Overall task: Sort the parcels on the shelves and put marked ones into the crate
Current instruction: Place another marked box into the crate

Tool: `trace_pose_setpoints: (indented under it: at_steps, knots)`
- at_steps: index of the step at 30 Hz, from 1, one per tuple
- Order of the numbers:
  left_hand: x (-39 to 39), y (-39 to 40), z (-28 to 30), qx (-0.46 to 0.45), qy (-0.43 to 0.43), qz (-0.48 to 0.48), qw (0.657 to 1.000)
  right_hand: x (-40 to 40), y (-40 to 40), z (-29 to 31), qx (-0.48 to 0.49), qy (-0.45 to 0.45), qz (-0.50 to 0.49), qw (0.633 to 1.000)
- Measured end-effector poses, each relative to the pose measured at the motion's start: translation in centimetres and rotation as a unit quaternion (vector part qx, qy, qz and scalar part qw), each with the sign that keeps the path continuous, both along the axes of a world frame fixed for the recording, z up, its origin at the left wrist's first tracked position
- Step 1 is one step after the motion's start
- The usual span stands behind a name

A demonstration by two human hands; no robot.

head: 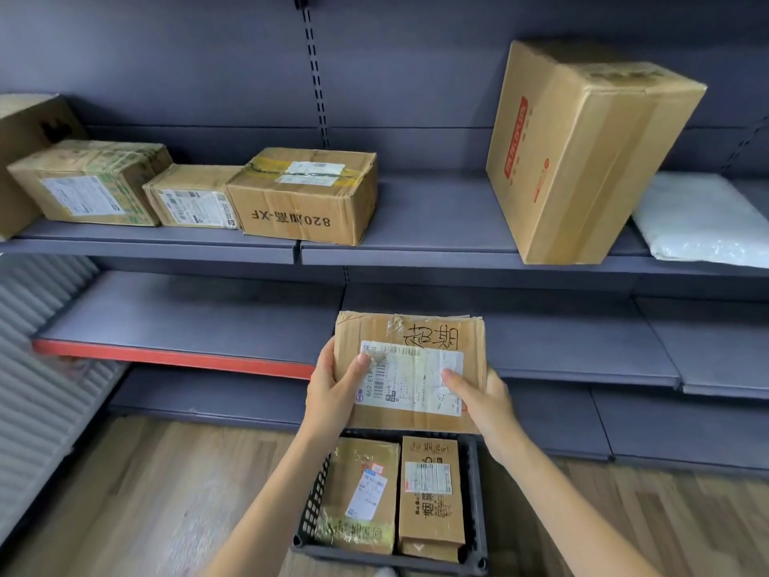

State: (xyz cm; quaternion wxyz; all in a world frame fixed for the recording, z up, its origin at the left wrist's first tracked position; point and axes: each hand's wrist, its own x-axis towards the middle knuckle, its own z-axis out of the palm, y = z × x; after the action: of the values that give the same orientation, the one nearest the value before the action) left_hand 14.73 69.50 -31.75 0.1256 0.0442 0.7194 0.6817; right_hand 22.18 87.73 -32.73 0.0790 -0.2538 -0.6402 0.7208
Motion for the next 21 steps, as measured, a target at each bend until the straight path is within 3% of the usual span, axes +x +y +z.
trace_pose_setpoints:
  at_steps: [11,21]
  knots:
    - [2.8,-3.0,-3.9,-0.07,-0.085,0.033,0.993,1.9,-2.0,-4.6,-0.023,-0.107,0.046,0.993]
    - [-2.4,-7.9,-7.0,-0.078,-0.156,0.004,0.985,-2.5,-6.9,-6.9,-0.013,-0.151,0.027,0.988]
